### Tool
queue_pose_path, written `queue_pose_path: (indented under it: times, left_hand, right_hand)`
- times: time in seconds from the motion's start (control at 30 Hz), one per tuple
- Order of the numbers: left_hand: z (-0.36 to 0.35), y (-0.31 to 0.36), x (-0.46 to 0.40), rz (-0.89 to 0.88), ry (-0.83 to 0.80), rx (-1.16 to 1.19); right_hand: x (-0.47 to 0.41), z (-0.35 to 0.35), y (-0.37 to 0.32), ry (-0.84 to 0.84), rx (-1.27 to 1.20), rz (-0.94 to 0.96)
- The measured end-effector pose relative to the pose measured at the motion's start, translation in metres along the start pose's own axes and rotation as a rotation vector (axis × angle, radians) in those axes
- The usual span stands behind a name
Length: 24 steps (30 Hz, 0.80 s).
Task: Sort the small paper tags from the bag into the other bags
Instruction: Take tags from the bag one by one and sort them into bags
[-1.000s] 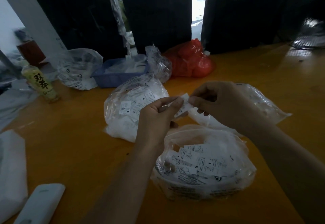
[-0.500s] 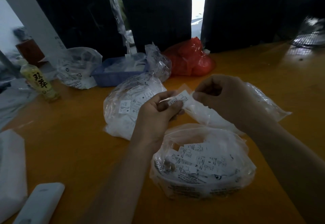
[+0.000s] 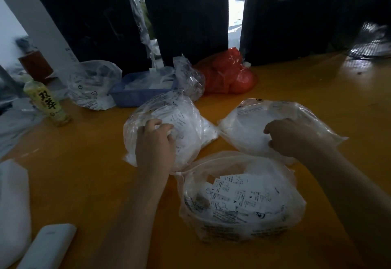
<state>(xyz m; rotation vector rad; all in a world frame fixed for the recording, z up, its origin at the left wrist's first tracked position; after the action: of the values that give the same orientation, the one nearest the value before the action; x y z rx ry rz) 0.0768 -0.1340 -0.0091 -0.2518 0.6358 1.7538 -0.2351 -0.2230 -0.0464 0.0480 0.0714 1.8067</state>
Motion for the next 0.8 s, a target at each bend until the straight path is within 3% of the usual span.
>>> queue_pose_path:
  times: [0.1,0.27,0.4,0.5,0.63,0.8]
  left_hand:
    - [-0.008,-0.004,-0.001,0.002,-0.073,-0.183]
    - [-0.016,-0.009,-0.004,0.031,-0.187,-0.225]
    - [0.003,0.001,-0.005,0.063,-0.057,-0.043]
    - [0.023,0.025,0.002,-0.021,0.084,0.215]
    - [0.030,0.058,0.015,-0.175,0.043,0.503]
    - [0.023,0.080,0.026,-0.221,-0.064,0.615]
  right_hand:
    - [-0.006,-0.015,-0.002,-0.067,-0.028,-0.017]
    - [-0.012,-0.012,0.005,-0.014,-0.043,-0.062]
    - [-0.009,-0.011,0.000,0.017,-0.065,-0.034]
    - [-0.003,-0.016,-0.009,-0.018,-0.072,-0.021]
    - [0.001,-0.003,-0.010,-0.010,-0.064,-0.053]
    - [0.015,0.039,-0.001,0.069,-0.090,-0.112]
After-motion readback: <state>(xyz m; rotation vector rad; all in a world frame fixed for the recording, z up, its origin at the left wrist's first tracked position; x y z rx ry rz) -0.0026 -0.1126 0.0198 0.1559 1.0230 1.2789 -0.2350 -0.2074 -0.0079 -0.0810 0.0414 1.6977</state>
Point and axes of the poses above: each hand's wrist, its own x-axis away from the middle knuckle, its own z-axis out of the back of the hand, y = z × x, the point moved 8 cm from there along -x, towards the middle knuckle
